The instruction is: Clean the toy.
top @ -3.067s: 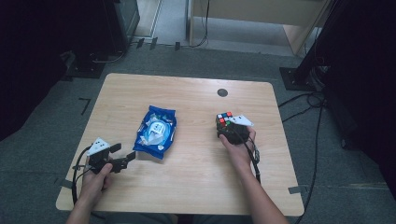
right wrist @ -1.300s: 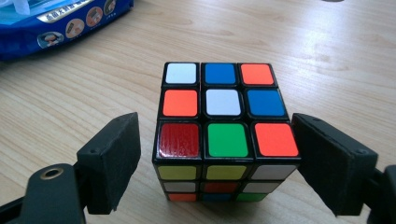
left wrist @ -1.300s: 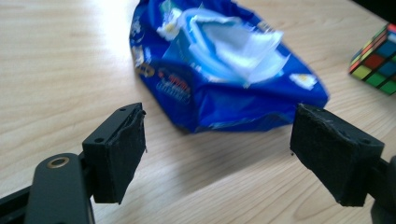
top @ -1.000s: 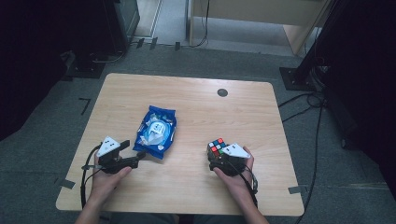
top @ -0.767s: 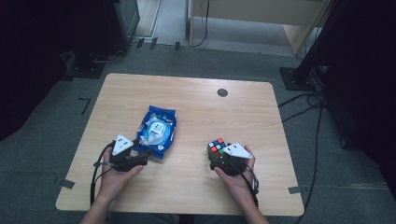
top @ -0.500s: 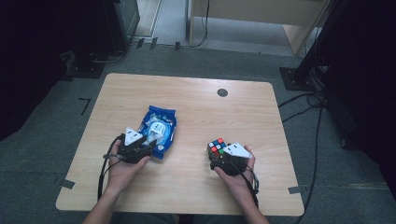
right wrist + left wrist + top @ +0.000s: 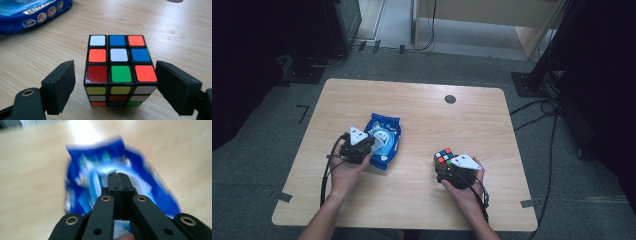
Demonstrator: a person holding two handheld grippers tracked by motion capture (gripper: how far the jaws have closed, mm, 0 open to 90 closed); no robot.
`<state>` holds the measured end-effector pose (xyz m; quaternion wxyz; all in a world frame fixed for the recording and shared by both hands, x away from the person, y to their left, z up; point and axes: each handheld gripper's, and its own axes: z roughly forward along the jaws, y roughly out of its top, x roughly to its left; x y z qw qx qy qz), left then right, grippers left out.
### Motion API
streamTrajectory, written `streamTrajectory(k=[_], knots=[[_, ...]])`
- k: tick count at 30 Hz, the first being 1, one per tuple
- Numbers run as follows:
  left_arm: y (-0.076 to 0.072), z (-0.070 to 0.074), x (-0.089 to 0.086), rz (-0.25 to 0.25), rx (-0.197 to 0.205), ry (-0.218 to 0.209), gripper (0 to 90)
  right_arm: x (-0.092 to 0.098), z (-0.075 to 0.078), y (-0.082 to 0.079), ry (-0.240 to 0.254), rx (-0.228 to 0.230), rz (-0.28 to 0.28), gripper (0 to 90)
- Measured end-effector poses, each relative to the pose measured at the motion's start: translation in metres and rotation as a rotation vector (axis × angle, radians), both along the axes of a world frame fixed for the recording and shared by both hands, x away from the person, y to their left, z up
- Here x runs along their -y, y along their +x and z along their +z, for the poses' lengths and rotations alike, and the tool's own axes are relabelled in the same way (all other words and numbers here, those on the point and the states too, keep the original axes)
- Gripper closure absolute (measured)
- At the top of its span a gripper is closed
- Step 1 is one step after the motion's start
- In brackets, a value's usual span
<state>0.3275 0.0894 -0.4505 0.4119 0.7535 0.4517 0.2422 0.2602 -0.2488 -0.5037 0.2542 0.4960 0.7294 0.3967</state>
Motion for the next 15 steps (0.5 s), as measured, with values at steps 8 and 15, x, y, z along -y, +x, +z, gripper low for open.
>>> streamTrajectory(k=[8,15], knots=[[-0.025,0.04,-0.013,-0.141,0.192,-0.252,90.0,-0.001,-0.001,0.001,-0.005,-0.003,-0.001,18.1],[-0.033,0.003,-0.009,-0.172,0.065,-0.213,58.4,0.0,-0.003,-0.001,-0.01,-0.01,0.002,18.1]])
